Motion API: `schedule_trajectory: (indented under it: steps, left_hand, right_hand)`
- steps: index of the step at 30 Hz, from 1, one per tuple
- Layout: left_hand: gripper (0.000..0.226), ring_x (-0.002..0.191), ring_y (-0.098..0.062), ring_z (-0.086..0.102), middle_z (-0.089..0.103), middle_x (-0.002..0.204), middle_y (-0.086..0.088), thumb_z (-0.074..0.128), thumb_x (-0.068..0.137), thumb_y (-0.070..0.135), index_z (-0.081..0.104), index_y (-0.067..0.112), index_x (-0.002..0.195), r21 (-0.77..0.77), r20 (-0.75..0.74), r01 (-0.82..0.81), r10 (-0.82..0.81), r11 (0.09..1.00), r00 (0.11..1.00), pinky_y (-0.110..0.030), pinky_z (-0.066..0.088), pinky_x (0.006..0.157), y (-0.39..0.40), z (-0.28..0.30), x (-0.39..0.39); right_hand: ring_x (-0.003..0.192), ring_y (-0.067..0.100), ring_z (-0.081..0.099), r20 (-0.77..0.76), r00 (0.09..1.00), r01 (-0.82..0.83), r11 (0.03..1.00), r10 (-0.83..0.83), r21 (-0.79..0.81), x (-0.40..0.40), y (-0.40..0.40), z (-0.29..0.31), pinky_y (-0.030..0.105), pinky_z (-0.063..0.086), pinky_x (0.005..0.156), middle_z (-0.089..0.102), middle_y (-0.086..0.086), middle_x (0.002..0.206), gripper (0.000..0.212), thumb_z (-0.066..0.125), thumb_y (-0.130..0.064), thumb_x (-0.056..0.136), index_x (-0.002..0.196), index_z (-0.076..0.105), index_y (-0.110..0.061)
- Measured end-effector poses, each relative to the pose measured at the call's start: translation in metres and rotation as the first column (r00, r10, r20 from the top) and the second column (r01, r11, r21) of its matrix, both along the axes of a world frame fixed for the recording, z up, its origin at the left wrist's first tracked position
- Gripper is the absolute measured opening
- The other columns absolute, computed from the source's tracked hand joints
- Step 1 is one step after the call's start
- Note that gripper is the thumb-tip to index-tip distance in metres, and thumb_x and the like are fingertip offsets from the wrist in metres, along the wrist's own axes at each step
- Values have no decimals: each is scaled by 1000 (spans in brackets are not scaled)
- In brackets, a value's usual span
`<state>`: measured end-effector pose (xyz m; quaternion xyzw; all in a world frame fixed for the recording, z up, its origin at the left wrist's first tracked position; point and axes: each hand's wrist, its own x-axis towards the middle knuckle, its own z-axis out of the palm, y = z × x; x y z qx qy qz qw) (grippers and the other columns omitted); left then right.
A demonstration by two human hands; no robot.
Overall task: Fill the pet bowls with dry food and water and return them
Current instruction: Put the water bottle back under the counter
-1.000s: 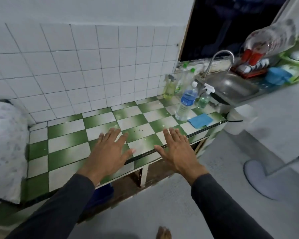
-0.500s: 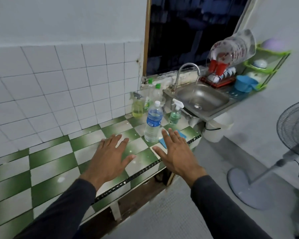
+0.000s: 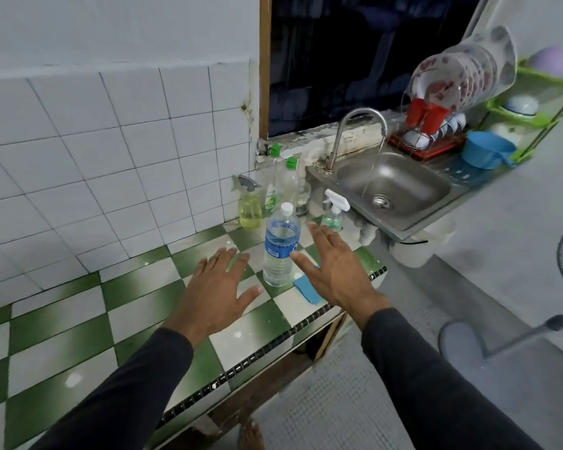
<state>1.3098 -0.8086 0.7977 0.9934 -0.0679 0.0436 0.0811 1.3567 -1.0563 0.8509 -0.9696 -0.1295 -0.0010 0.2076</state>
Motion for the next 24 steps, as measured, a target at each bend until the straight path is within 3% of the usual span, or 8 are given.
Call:
schedule_trajectory:
  steps: [5, 12, 18, 21, 24]
  left_hand:
    - [99, 156, -26, 23, 29, 168, -6, 18, 86, 88, 23, 25, 163, -73, -56, 3, -7, 997, 998, -49, 24, 126, 1, -23, 55]
    - [108, 153, -24, 27, 22, 170, -3, 56, 83, 83, 8, 29, 165, -330, -178, -38, -23, 943, 984, -47, 32, 123, -6, -56, 104]
    - [129, 151, -18, 31, 24, 169, 5, 71, 62, 88, 8, 38, 163, -610, -295, -193, 6, 768, 955, -41, 36, 119, -16, -81, 128]
    - [130, 148, -13, 37, 34, 165, 10, 87, 57, 74, 16, 41, 161, -720, -311, -237, 3, 652, 950, -46, 40, 118, -24, -99, 140]
    - [129, 143, -7, 44, 46, 156, 14, 97, 53, 63, 25, 41, 158, -806, -316, -253, -27, 535, 948, -47, 44, 116, -31, -114, 155]
  right_hand:
    - [155, 20, 15, -66, 998, 12, 998, -8, 60, 50, 5, -8, 37, 17, 124, 15, 3, 169, 84, 37, -72, 96, 162, 13, -25]
    - [150, 22, 30, -213, 977, 89, 956, -29, 278, 103, 18, -31, 38, 27, 119, 27, -2, 166, 95, 47, -82, 84, 160, 20, -33]
    - [146, 11, 37, -318, 948, 154, 902, -20, 404, 137, 21, -53, 37, 33, 120, 32, -11, 163, 108, 58, -92, 67, 157, 28, -40]
    - [144, 7, 39, -363, 931, 146, 882, 30, 448, 156, 23, -59, 39, 35, 120, 35, -16, 160, 114, 66, -92, 59, 155, 33, -40]
    - [136, 1, 44, -388, 916, 113, 859, 104, 498, 172, 25, -63, 31, 37, 116, 42, -24, 151, 114, 76, -85, 54, 152, 38, -42]
